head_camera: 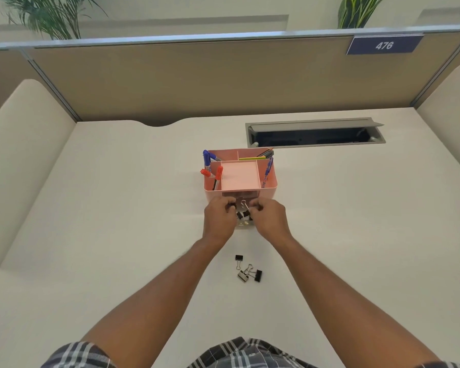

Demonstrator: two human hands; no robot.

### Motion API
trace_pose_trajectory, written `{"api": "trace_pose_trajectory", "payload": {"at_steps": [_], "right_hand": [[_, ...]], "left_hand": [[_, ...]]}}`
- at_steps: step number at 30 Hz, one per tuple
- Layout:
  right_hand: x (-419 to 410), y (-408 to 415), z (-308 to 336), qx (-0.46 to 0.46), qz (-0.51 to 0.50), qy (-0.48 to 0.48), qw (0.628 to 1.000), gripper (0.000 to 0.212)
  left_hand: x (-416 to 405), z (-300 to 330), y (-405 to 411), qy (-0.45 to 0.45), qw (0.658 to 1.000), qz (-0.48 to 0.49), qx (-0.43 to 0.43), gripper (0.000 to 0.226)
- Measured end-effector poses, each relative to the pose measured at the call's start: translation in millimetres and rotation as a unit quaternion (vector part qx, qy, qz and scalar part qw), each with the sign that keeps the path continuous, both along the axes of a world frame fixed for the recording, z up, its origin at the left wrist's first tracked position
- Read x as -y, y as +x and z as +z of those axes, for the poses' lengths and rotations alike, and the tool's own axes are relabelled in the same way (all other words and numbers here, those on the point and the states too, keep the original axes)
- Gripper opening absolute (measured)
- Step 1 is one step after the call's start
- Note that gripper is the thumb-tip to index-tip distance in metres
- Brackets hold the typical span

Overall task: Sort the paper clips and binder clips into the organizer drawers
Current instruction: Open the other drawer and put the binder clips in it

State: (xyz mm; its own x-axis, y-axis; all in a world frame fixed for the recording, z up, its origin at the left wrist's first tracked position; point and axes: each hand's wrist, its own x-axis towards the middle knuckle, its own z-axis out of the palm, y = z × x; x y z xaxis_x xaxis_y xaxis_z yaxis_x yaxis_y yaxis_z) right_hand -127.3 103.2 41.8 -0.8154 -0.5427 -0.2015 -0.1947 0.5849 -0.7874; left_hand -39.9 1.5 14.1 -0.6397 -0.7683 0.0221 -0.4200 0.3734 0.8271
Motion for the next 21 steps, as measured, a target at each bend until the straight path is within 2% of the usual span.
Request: {"api": "trace_pose_trajectory", "payload": {"at_steps": [7,10,12,15,18,19,21], "right_hand": [[-22,0,-5,-0.004,0.0,-0.002,1.0,0.023],[-47,9,-17,-0.002,0.026,0.064,0.998,0.025],[-62,16,-23,0.006,0.076,0.136,0.988,0.026],[-77,33,-32,0.009,0.153,0.227,0.962,0.036],[-81,59,-42,0.0,0.177,0.231,0.957,0.06],[-80,67,-47,-0.016,0.181,0.221,0.958,0.061],[-77,77,-57,-0.066,0.192,0.2,0.959,0.046]], "left_hand": [[-5,-3,17,-0.02,0.999,0.02,-0.023,0.026],[-14,-14,37,-0.05,0.998,0.009,-0.04,0.024],[-23,-23,50,-0.053,0.998,-0.036,-0.027,0.027],[-37,-39,69,-0.055,0.987,-0.137,0.057,0.035],[-46,-51,80,-0.099,0.968,-0.204,0.108,0.036],[-47,-52,81,-0.118,0.962,-0.217,0.115,0.033],[-49,-52,79,-0.147,0.954,-0.228,0.126,0.023]]}}
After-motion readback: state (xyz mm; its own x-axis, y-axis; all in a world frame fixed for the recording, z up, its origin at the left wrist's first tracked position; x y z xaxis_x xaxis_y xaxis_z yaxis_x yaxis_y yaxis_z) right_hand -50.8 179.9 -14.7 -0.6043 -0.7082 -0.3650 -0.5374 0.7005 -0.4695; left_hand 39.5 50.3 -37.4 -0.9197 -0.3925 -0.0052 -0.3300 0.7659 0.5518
